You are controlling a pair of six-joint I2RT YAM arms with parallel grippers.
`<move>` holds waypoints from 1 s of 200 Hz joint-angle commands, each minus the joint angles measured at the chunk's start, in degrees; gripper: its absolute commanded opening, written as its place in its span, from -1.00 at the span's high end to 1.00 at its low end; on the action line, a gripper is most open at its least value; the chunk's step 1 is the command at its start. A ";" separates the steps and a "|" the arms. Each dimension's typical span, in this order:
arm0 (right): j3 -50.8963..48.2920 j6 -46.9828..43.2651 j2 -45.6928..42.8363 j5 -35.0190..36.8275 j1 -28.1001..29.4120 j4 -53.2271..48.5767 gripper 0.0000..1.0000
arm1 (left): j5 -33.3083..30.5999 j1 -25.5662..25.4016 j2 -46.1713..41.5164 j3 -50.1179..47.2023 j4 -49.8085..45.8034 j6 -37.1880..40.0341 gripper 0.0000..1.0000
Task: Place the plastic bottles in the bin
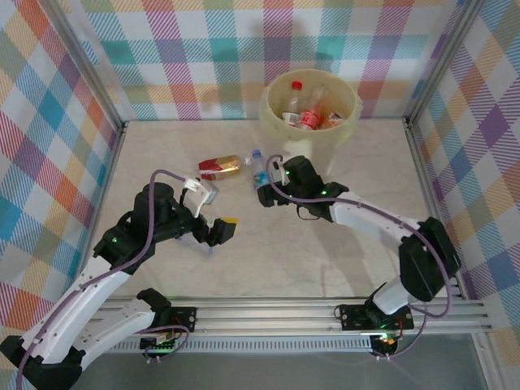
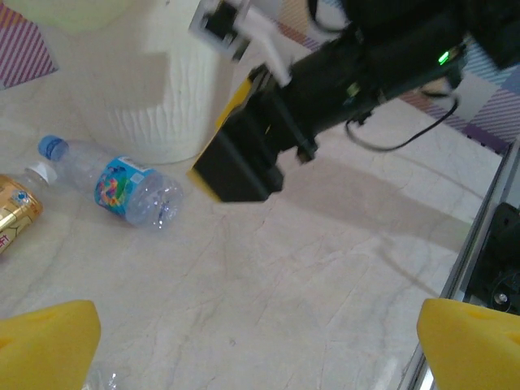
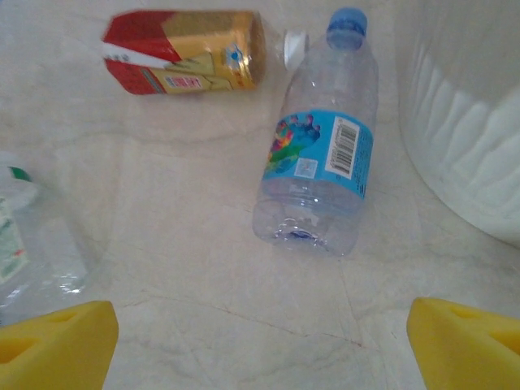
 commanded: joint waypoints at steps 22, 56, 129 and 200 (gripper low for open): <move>5.94 1.86 9.29 4.09 1.02 2.29 -0.92 | -0.23 -0.34 -0.66 -0.53 0.83 -0.16 -1.00; 11.43 1.29 16.11 4.22 1.06 0.10 -0.99 | 0.06 -0.34 -0.57 -0.58 0.67 -0.11 -1.00; 20.98 1.48 26.07 8.52 1.02 -4.55 -1.00 | 0.06 -0.34 -0.30 -0.33 0.20 0.18 -1.00; 27.79 3.14 32.96 12.96 0.93 -9.85 -0.88 | 0.06 -0.34 -0.30 -0.26 0.00 0.30 -1.00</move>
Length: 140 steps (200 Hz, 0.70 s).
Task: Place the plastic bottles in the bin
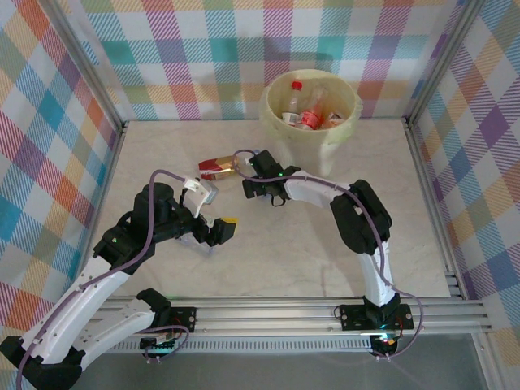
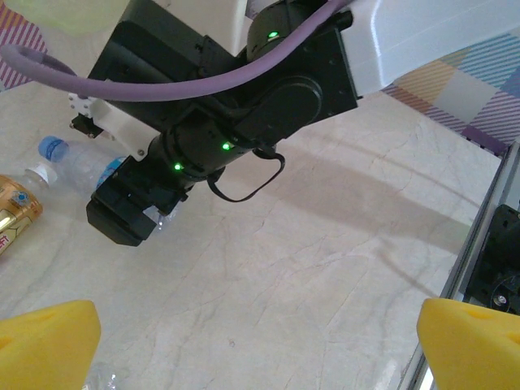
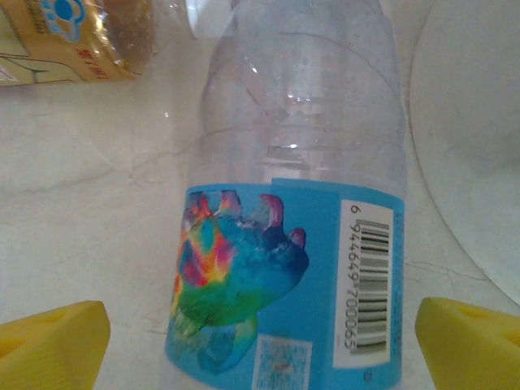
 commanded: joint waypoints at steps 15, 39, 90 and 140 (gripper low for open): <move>3.61 0.99 2.92 2.02 0.30 -3.35 -0.85 | -0.02 -0.34 -0.32 -0.27 0.07 0.34 -1.00; 5.03 0.56 4.25 1.93 0.13 -4.08 -0.80 | -0.12 -0.34 -0.28 -0.27 0.00 0.34 -1.00; 5.09 0.08 4.66 2.06 -0.05 -4.19 -0.61 | 0.02 -0.34 -0.55 -0.41 0.01 0.34 -1.00; 2.65 -0.41 1.19 3.84 -0.04 -4.06 -0.41 | -0.20 -0.34 -0.63 -0.39 0.14 0.29 -1.00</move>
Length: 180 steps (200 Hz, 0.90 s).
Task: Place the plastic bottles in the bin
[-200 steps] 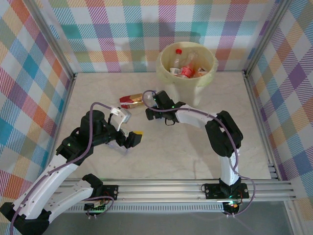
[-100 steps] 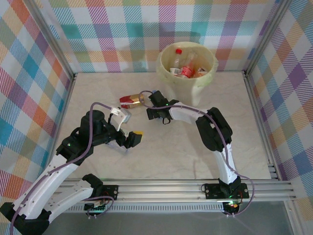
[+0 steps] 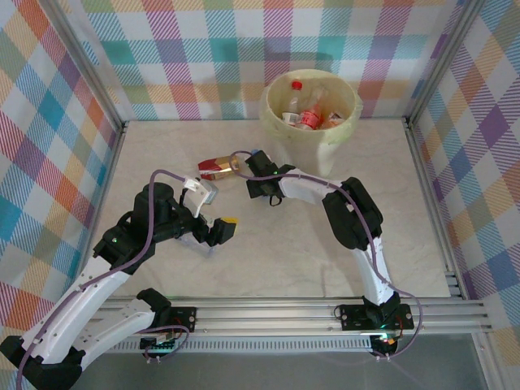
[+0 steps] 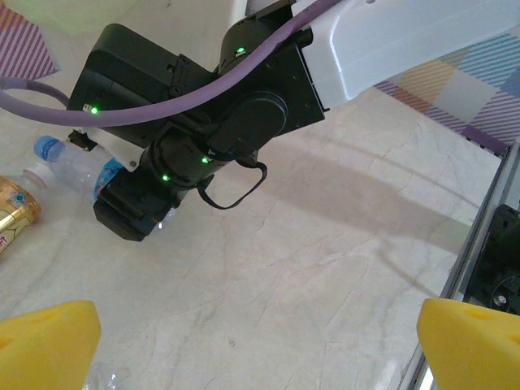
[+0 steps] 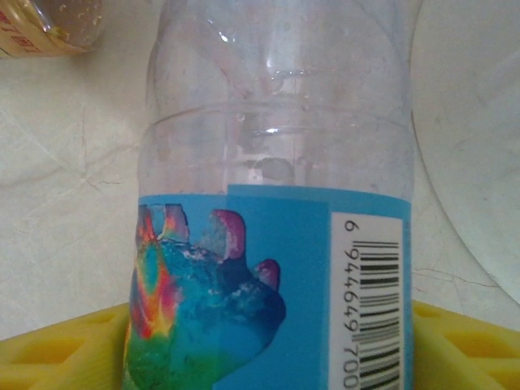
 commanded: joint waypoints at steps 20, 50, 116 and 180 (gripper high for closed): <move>-3.19 -0.27 -5.55 2.91 0.03 -1.04 -0.37 | -0.60 -0.34 -0.78 -0.54 0.55 -0.10 -1.00; -7.45 0.10 -10.70 3.52 0.12 -0.33 -0.33 | -0.82 -0.34 -1.19 -1.09 1.91 -1.37 -1.00; -17.21 -7.62 -23.83 -5.48 1.77 5.75 -0.31 | 0.37 -0.34 -3.43 -2.95 6.05 -3.39 -1.00; -16.07 -9.65 -35.85 -12.78 1.79 4.55 -0.30 | 0.50 -0.31 -4.87 -4.23 7.85 -3.60 -1.00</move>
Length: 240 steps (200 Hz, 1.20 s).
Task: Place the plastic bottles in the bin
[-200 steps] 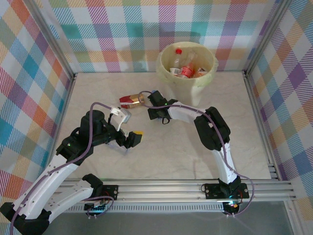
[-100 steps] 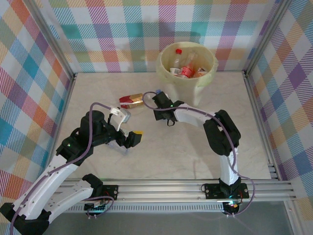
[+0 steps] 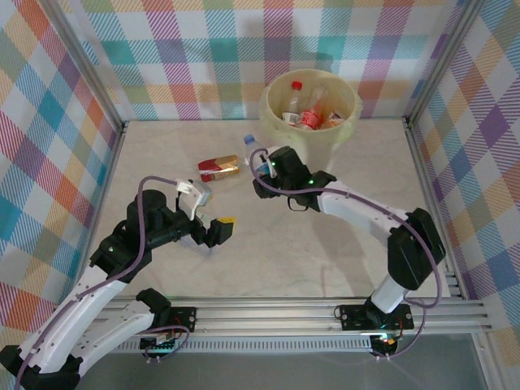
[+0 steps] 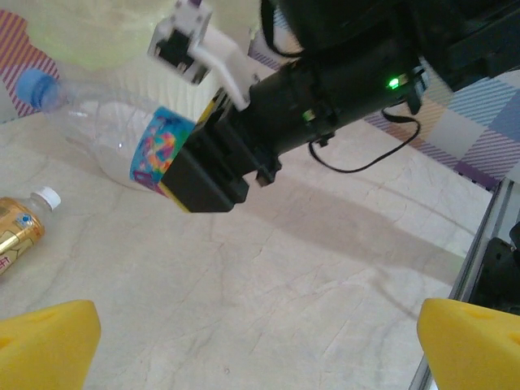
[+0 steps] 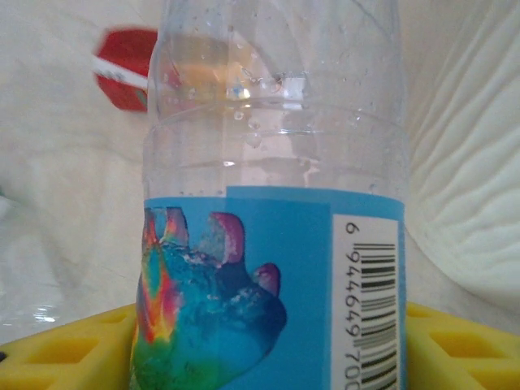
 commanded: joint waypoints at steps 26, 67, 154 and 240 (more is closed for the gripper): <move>5.10 -2.79 -6.18 -4.84 -0.06 -0.64 -0.28 | 1.73 -0.26 0.51 -0.21 1.63 0.18 -1.00; 11.54 -4.17 -8.08 -5.78 -2.62 -2.25 -0.29 | 0.74 -0.25 0.97 -0.32 1.34 0.95 -1.00; 24.94 0.37 -5.66 -6.87 -17.23 -7.70 -0.30 | -0.13 -0.20 1.44 -0.45 1.14 1.42 -1.00; 38.40 7.53 7.25 -15.94 -30.94 -19.14 -0.31 | -1.50 -0.14 2.25 -0.01 0.02 1.89 -1.00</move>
